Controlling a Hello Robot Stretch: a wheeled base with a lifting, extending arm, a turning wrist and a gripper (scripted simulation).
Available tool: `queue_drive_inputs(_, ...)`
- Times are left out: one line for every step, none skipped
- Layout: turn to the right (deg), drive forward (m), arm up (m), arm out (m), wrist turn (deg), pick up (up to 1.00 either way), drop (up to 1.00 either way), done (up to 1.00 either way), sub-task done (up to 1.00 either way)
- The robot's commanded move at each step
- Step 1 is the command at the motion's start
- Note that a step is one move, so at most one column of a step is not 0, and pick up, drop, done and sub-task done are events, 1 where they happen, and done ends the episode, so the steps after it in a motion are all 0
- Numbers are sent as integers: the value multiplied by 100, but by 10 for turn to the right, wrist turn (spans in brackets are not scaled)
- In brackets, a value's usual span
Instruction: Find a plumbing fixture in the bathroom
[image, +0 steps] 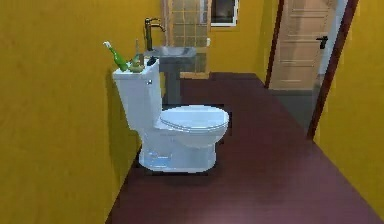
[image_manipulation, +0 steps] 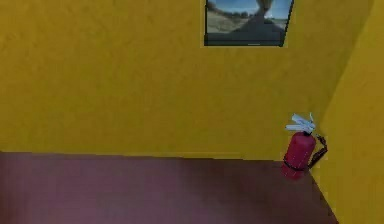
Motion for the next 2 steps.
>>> queue_drive_inputs(-210, 0, 0, 0, 0, 0, 0, 0, 0)
queue_drive_inputs(0, 80, 0, 0, 0, 0, 0, 0, 0)
